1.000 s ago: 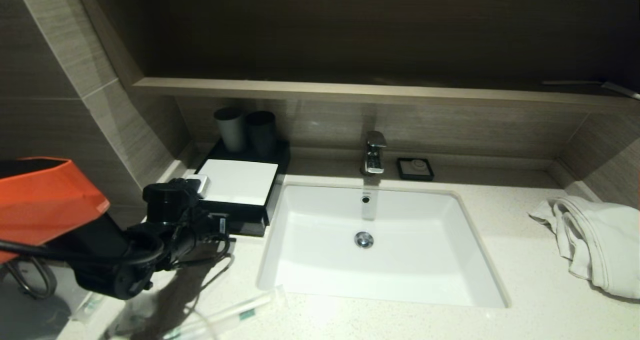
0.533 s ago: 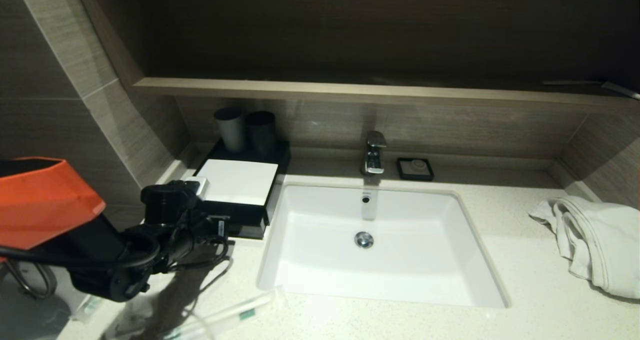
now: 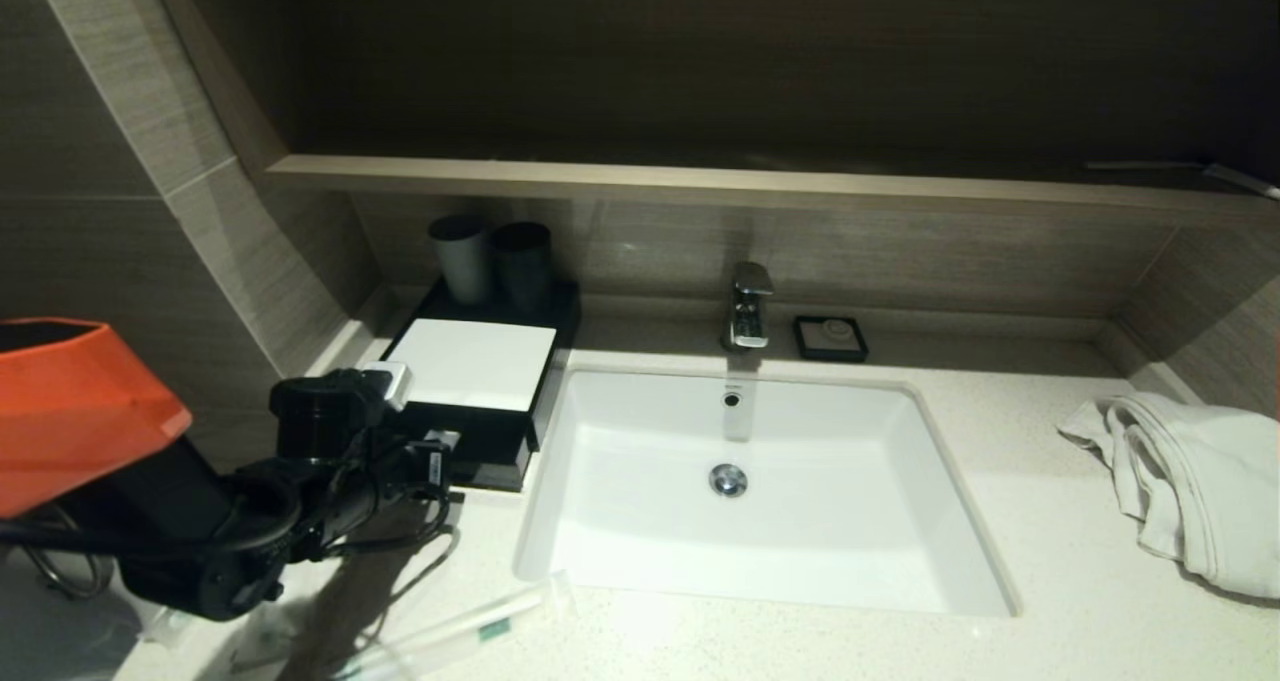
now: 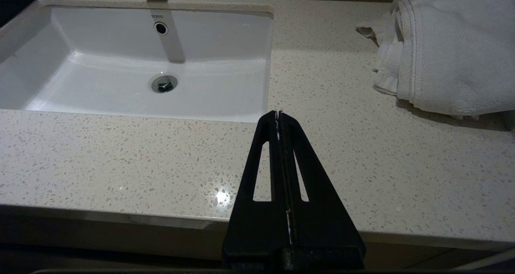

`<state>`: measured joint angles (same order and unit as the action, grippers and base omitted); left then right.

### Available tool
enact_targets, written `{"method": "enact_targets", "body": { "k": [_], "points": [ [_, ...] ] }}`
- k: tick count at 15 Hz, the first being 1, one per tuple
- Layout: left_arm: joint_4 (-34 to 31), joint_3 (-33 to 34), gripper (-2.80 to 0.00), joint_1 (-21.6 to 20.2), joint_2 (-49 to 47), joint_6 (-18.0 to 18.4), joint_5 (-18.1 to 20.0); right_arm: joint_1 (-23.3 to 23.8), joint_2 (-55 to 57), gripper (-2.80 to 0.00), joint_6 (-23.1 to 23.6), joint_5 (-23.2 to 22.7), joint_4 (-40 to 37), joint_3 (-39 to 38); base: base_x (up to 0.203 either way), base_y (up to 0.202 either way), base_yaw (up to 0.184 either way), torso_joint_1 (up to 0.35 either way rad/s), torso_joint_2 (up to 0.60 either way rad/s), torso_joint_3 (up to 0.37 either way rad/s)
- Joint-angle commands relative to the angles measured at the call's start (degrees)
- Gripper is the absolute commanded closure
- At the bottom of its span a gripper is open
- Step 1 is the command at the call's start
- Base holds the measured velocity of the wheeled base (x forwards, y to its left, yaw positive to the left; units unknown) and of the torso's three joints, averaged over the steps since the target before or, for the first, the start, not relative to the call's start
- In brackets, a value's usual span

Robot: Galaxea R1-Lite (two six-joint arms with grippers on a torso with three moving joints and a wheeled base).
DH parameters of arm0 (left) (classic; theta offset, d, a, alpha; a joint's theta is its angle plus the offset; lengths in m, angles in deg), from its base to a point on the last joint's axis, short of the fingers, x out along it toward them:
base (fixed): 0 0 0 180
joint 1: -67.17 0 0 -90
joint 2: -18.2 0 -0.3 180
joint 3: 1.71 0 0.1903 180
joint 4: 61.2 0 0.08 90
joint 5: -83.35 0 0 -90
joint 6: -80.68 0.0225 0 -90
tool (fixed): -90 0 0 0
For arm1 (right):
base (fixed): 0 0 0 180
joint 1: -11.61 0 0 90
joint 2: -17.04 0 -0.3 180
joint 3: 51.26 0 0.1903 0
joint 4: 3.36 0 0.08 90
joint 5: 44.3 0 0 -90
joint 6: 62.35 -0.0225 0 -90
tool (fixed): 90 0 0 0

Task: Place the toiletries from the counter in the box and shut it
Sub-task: Open the drawer

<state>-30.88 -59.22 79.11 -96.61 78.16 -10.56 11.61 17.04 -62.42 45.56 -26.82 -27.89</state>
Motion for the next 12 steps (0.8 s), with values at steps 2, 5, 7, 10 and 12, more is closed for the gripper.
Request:
{"method": "enact_targets", "body": {
  "k": [2, 5, 7, 10, 12],
  "points": [
    [0.45, 0.93, 0.0, 0.11, 0.9, -0.03, -0.04, 0.0, 0.0, 0.0, -0.01, -0.04, 0.01, 0.0, 0.0, 0.0, 0.0, 0.0, 0.0, 0.0],
    [0.54, 2.34, 0.0, 0.11, 1.8, -0.03, -0.04, 0.0, 0.0, 0.0, -0.01, -0.04, 0.01, 0.0, 0.0, 0.0, 0.0, 0.0, 0.0, 0.0],
    [0.63, 3.11, 0.0, 0.11, 2.39, 0.04, -0.04, 0.0, 0.0, 0.0, -0.01, -0.04, 0.01, 0.0, 0.0, 0.0, 0.0, 0.0, 0.0, 0.0],
    [0.95, 4.43, 0.0, 0.11, 2.91, 0.05, -0.04, 0.0, 0.0, 0.0, -0.01, -0.04, 0.01, 0.0, 0.0, 0.0, 0.0, 0.0, 0.0, 0.0],
    [1.07, 5.61, 0.0, 0.11, 3.2, 0.06, -0.04, 0.0, 0.0, 0.0, -0.01, -0.04, 0.01, 0.0, 0.0, 0.0, 0.0, 0.0, 0.0, 0.0]
  ]
}}
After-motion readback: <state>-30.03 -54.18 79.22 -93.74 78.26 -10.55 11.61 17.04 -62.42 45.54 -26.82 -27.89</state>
